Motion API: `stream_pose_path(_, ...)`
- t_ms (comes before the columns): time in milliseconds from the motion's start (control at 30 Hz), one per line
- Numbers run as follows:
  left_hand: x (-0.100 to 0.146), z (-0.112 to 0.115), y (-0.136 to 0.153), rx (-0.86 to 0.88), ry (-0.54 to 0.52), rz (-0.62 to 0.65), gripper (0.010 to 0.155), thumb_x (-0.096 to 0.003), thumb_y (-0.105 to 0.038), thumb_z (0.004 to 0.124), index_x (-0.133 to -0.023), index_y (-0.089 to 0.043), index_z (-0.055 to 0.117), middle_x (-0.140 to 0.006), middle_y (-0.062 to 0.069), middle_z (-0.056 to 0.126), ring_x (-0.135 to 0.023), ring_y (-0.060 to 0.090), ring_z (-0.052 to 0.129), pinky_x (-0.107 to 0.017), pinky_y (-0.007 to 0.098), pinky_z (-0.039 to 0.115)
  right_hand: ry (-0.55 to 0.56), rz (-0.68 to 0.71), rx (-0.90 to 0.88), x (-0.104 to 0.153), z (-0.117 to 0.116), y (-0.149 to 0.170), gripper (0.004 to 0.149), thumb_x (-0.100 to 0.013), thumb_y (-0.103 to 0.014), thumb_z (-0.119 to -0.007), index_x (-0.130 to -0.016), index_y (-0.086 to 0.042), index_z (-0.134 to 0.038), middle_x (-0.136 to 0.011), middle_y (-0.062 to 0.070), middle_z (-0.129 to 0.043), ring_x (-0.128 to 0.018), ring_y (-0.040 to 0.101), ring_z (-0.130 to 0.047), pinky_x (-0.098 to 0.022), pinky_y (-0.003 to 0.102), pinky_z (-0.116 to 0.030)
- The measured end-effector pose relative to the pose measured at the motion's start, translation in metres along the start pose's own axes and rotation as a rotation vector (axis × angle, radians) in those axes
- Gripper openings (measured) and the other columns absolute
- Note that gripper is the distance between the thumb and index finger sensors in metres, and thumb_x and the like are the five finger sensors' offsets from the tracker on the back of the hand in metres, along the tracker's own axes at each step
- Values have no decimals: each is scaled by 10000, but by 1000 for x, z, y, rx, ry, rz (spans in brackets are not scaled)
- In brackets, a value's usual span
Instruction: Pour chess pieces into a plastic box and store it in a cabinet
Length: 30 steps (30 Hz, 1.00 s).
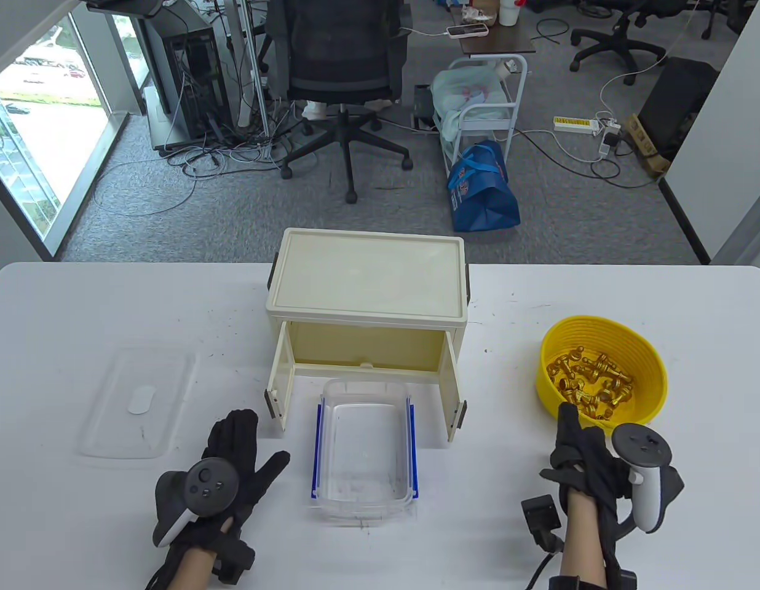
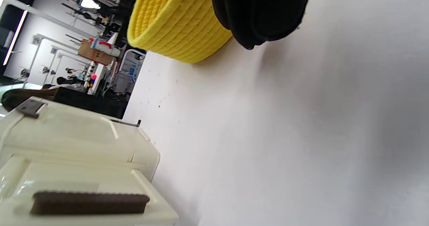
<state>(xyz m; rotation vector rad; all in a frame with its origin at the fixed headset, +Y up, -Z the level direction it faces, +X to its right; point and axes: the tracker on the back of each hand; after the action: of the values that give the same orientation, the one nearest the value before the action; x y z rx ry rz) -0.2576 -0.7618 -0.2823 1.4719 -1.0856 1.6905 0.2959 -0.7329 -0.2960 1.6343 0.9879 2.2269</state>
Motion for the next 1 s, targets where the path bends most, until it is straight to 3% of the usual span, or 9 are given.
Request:
stream_pose_path(267, -1, -1, 1, 6, 11, -15, 898, -655, -651, 506, -1259, -32, 264, -1278, 311, 330, -1107, 609, 351, -729, 743, 469, 51, -198, -227, -50, 21, 20, 842, -653, -554, -548, -1062, 140, -303, -841, 256, -842, -594, 355, -965, -414, 391, -816)
stream_pose_path(367, -2, -1, 3, 10, 15, -25, 898, -655, -652, 506, -1260, -33, 265, -1278, 311, 331, -1108, 610, 349, -729, 744, 470, 72, -178, -280, -60, 21, 16, 773, -676, -488, -563, -1041, 154, -336, -782, 256, -864, -531, 317, -986, -381, 356, -825)
stream_pose_path(467, -3, -2, 5, -5, 20, -36, 895, -657, -652, 503, -1261, -36, 263, -1281, 308, 329, -1110, 607, 349, -730, 744, 468, 151, -178, -258, -62, 21, 15, 696, -683, -413, -567, -1031, 159, -378, -720, 260, -887, -466, 285, -1003, -343, 326, -834)
stream_pose_path(600, -5, -3, 7, 3, 23, -44, 893, -657, -653, 501, -1262, -43, 260, -1283, 305, 327, -1113, 605, 345, -732, 744, 467, 128, -153, -363, -63, 23, 19, 642, -686, -332, -577, -1040, 160, -365, -726, 304, -864, -478, 319, -996, -358, 340, -832)
stream_pose_path(767, -4, -3, 7, 1, 20, -39, 890, -657, -649, 503, -1261, -40, 263, -1281, 307, 330, -1111, 606, 347, -731, 742, 467, 118, -99, -341, -58, 27, 17, 634, -678, -294, -601, -1040, 167, -357, -723, 330, -853, -481, 336, -999, -361, 349, -837)
stream_pose_path(1000, -1, -6, 6, 26, 1, -25, 887, -659, -641, 506, -1259, -33, 266, -1276, 314, 334, -1106, 609, 349, -727, 745, 468, 142, 1, -290, -32, 38, -10, 628, -664, -277, -626, -1037, 164, -380, -698, 342, -861, -456, 346, -1006, -343, 354, -843)
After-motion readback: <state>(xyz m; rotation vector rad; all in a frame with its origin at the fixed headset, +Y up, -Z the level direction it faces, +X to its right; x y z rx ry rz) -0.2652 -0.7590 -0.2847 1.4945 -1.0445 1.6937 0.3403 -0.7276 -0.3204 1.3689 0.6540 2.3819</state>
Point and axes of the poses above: the tracker on the back of each hand, its own y axis roughly to the little-finger side, its own x axis roughly from the fingertips to the wrist, z = x × y
